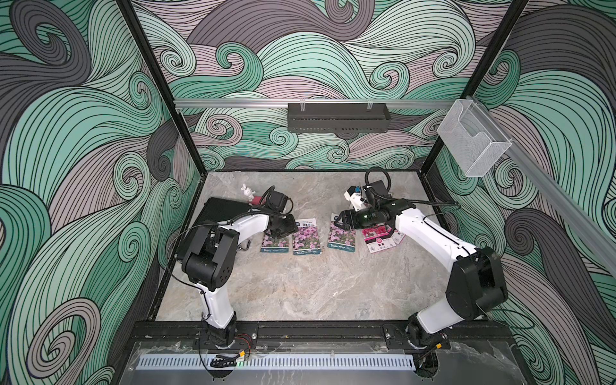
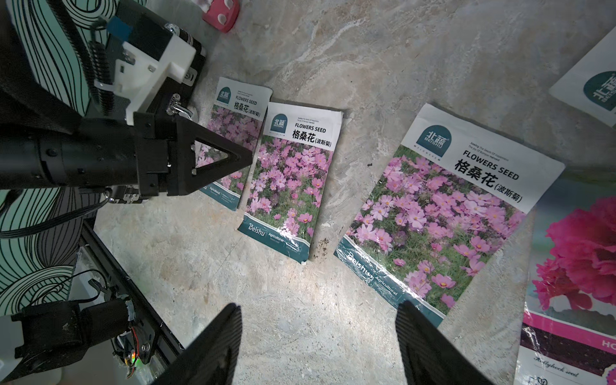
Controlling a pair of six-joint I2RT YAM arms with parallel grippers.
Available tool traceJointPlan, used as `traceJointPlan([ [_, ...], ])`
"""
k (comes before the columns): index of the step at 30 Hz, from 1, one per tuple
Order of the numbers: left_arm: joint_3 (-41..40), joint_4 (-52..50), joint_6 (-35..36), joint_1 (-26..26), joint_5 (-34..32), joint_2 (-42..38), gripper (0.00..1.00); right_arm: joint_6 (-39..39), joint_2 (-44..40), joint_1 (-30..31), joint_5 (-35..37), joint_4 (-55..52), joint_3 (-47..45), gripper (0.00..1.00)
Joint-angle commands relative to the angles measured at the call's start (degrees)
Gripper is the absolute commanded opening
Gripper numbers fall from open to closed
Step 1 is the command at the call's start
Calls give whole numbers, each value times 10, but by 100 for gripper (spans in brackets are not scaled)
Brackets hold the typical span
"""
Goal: Arrange the seed packets in a row
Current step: Place the seed packet at the center of the board, then adjust the seed packet at the center of the board.
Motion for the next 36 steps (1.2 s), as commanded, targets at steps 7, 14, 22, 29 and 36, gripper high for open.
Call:
traceJointPlan([
  [7,95,-111,61,9,-72,-107,47,7,83,87,44,-3,44,72],
  [14,61,-111,64,31,-70,-184,47,39,155,137,72,1,59,71],
  [22,-13,-53,48,36,-51,-248,47,100,183,152,62,60,14,71],
  [29,-12,-67,44,39,-20,-243,47,124,214,160,48,80,16,70],
  [36,-13,-64,45,41,-8,-242,47,148,228,169,34,97,18,70],
])
